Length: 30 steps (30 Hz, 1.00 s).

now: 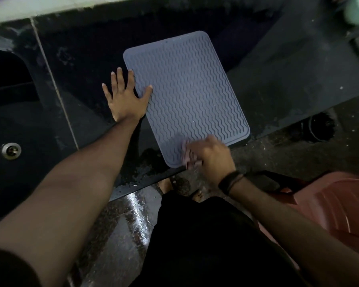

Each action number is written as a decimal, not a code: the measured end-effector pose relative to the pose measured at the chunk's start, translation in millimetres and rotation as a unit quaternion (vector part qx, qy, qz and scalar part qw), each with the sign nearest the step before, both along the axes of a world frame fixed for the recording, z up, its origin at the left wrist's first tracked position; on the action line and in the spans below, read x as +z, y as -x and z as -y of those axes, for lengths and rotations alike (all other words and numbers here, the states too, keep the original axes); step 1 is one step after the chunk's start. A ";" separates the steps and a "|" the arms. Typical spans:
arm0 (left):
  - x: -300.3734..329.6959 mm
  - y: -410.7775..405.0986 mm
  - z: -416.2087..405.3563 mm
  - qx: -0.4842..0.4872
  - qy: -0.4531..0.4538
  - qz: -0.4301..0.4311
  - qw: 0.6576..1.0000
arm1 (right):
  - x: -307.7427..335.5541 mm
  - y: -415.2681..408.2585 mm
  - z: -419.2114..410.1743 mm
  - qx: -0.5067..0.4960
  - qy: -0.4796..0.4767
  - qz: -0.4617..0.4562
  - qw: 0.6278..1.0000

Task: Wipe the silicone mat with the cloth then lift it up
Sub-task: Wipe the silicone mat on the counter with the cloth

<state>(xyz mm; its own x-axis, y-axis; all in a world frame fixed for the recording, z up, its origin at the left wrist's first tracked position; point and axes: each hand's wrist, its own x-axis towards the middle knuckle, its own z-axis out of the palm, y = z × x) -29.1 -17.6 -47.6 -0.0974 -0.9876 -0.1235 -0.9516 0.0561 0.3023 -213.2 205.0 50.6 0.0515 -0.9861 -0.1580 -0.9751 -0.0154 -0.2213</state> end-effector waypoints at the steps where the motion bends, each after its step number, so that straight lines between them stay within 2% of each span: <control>1: -0.1 -0.1 0.1 0.000 -0.001 0.002 1.000 | 0.1 5.0 15.3 -0.028 0.026 0.016 0.999; 3: -0.2 0.9 -0.5 -0.002 -0.001 0.005 1.000 | -3.6 12.0 54.6 -0.058 0.048 0.014 0.997; 7: -0.3 1.9 -0.4 0.005 -0.002 0.005 1.000 | -27.1 10.2 106.4 -0.034 -0.048 -0.028 0.998; 9: -1.9 2.5 0.0 0.008 0.000 0.007 1.000 | -35.5 8.7 94.7 -0.027 -0.054 -0.039 0.997; 15: -3.1 2.2 0.4 0.007 0.005 0.002 1.000 | -35.4 20.9 4.2 -0.004 0.029 -0.030 0.999; 20: -0.2 2.0 0.3 0.001 0.002 0.005 1.000 | -15.1 33.7 -12.1 0.040 -0.057 -0.048 0.996; 22: -1.1 1.9 0.3 0.001 0.004 0.005 1.000 | -3.0 37.0 6.2 0.025 -0.065 -0.035 0.997; 26: -3.0 1.8 0.1 0.003 0.001 0.009 1.000 | 1.6 30.6 85.9 -0.033 0.029 0.015 0.999; 30: -3.1 1.6 1.8 0.005 0.007 0.008 1.000 | -25.2 11.1 158.9 -0.012 -0.042 0.000 0.999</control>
<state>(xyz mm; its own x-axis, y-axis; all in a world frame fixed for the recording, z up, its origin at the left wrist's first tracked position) -30.8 -19.4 -50.7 -0.0850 -0.9901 -0.1114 -0.9566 0.0498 0.2870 -224.4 46.1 25.4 0.0273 -0.9701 -0.2411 -0.9747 0.0276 -0.2217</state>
